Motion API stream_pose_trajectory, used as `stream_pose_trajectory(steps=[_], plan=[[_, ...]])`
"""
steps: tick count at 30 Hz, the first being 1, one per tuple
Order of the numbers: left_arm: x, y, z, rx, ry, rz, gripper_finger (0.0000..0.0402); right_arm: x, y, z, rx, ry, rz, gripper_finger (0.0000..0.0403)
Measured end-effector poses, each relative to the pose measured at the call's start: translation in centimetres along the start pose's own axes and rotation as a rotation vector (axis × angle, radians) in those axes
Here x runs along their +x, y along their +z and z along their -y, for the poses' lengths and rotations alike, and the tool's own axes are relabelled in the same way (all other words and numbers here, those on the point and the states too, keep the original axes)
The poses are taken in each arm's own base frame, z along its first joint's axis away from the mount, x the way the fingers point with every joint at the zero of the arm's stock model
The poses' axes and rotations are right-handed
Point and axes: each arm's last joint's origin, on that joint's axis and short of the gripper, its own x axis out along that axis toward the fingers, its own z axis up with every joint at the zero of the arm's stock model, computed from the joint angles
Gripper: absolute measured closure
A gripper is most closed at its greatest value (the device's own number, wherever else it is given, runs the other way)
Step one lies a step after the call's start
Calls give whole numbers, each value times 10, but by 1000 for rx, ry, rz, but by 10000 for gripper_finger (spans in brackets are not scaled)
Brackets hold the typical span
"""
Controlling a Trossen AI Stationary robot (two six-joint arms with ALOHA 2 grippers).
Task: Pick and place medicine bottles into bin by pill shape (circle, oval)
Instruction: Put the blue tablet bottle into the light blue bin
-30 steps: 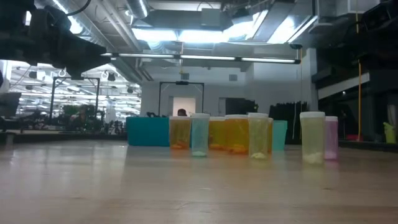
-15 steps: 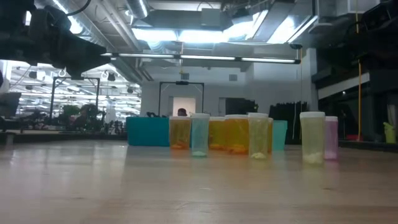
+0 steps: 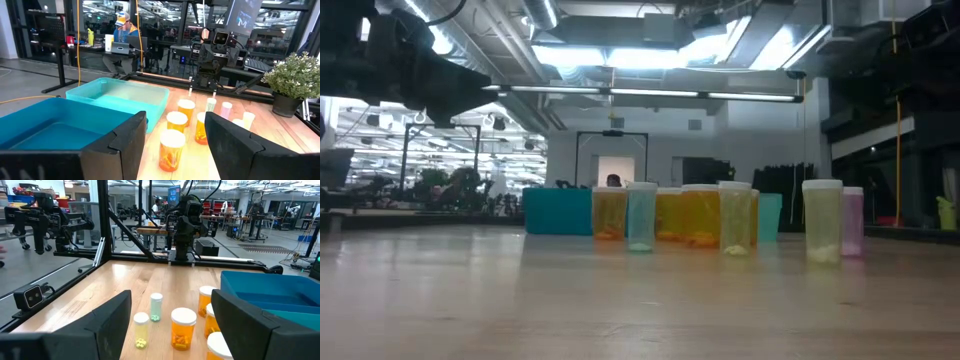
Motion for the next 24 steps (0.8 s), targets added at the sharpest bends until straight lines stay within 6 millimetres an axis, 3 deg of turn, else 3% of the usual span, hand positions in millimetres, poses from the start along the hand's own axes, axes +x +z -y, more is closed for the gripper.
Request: stream_pose_trajectory(steps=[4,10,24], plan=[[0,0,0,0,0,0,207,0,0,0,11,0,0,126],[0,0,0,0,0,0,207,0,0,0,177,-2,4,126],[0,0,0,3,0,1,207,0,1,1,215,-43,15,126]])
